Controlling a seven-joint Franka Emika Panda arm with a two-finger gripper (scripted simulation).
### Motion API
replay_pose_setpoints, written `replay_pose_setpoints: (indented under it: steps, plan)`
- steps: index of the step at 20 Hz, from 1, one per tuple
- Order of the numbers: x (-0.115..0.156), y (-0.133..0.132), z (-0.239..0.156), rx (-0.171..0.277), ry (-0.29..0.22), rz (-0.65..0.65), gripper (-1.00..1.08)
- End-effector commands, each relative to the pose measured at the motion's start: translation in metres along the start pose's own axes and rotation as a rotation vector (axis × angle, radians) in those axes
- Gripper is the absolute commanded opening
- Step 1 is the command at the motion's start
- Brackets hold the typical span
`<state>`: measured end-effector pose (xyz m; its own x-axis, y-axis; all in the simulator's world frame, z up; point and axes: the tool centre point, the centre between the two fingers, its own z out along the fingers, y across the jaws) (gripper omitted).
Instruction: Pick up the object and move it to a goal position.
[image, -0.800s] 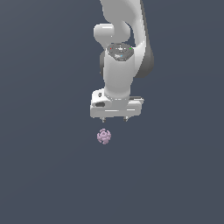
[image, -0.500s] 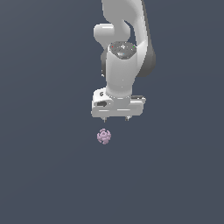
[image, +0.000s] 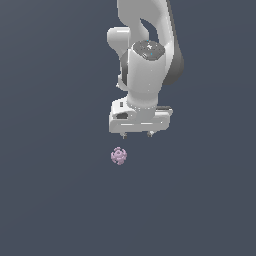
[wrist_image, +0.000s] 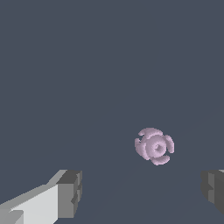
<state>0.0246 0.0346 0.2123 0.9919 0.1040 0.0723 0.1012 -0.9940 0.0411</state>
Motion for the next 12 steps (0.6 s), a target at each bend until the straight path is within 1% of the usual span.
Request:
replay_pose_setpoints:
  steps: [1,6,12]
  plan:
    - [-0.001,0.003,0.005,0.002,-0.004,0.017,1.0]
    - [-0.002,0.013,0.023,0.01,-0.016,0.096,1.0]
    - [-0.007,0.036,0.063,0.022,-0.043,0.267,1.0]
